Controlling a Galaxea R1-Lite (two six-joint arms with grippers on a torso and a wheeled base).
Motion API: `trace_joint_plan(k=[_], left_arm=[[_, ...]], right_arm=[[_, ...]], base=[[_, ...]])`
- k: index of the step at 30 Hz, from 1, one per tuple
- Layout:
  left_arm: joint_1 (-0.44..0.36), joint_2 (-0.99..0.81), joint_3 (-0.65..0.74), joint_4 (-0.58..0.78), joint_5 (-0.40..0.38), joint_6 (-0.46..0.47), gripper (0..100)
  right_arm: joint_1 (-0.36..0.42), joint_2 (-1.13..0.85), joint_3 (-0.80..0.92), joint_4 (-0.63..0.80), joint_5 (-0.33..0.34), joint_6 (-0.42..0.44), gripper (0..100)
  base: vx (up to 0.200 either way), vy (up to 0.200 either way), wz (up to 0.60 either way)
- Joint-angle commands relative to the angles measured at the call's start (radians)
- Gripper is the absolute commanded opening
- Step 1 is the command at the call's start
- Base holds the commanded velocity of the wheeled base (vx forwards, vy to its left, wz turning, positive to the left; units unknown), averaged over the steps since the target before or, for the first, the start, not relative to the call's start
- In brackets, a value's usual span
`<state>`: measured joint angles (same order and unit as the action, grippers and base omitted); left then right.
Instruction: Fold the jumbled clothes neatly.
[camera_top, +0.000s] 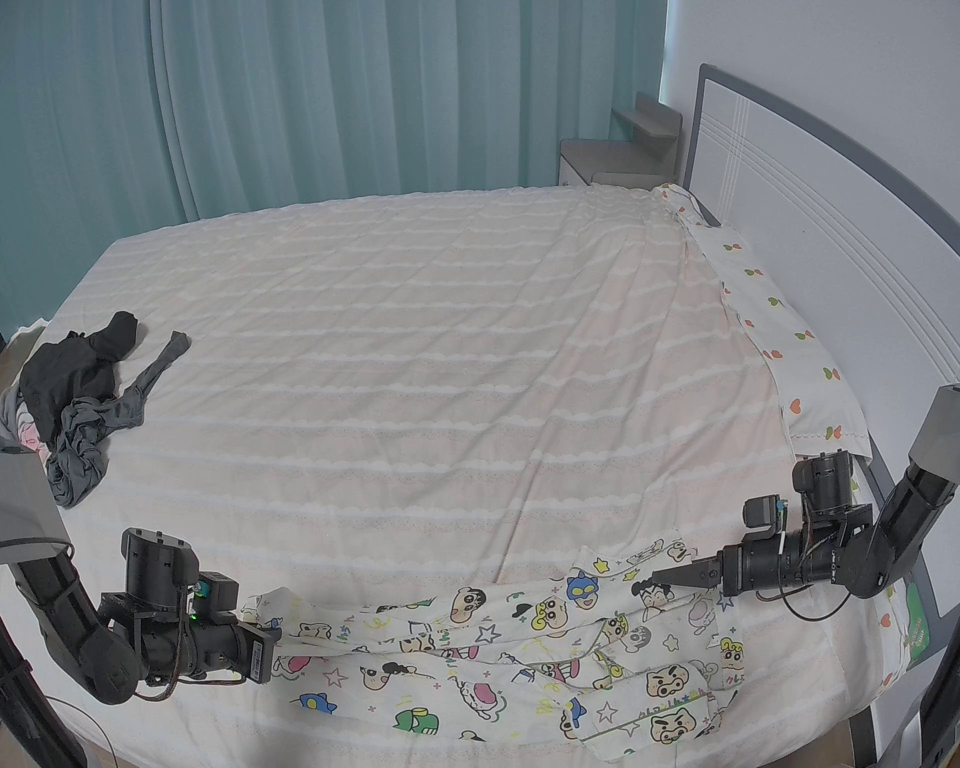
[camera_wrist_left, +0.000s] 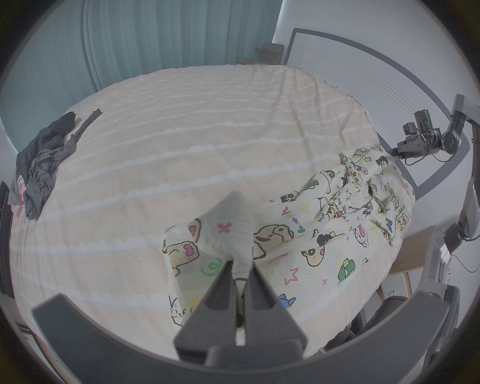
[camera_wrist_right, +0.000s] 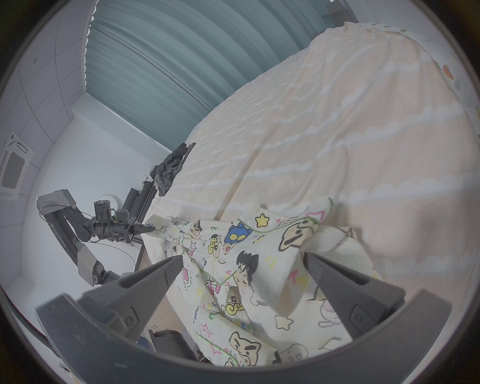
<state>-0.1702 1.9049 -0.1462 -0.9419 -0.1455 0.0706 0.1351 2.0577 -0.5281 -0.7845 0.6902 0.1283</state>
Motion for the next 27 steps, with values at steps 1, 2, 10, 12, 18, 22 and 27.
trace_joint_plan(k=[1, 2, 10, 12, 18, 22, 27], left_arm=[[0.0, 0.002, -0.001, 0.0, 0.0, 0.0, 0], [-0.002, 0.0, -0.001, 0.0, 0.0, 0.0, 0], [-0.003, 0.0, -0.001, 0.0, 0.0, 0.0, 0], [-0.003, 0.002, -0.001, 0.0, 0.0, 0.0, 0], [-0.003, 0.0, -0.001, 0.0, 0.0, 0.0, 0], [-0.003, 0.0, -0.001, 0.0, 0.0, 0.0, 0], [-0.003, 0.0, -0.001, 0.0, 0.0, 0.0, 0]], right_arm=[[0.023, 0.006, -0.001, 0.004, -0.006, 0.001, 100], [0.026, 0.013, -0.004, 0.014, -0.024, -0.001, 100], [0.035, 0.012, -0.004, 0.014, -0.043, -0.01, 100], [0.054, 0.009, -0.01, 0.016, -0.044, -0.013, 100], [0.095, 0.038, -0.032, 0.031, -0.081, -0.013, 100], [0.1, 0.056, -0.05, 0.036, -0.1, -0.013, 100], [0.093, 0.055, -0.062, 0.037, -0.129, -0.013, 0]], base=[[0.0, 0.0, 0.0], [0.0, 0.0, 0.0], [0.0, 0.0, 0.0], [0.0, 0.0, 0.0], [0.0, 0.0, 0.0], [0.0, 0.0, 0.0], [0.0, 0.0, 0.0]])
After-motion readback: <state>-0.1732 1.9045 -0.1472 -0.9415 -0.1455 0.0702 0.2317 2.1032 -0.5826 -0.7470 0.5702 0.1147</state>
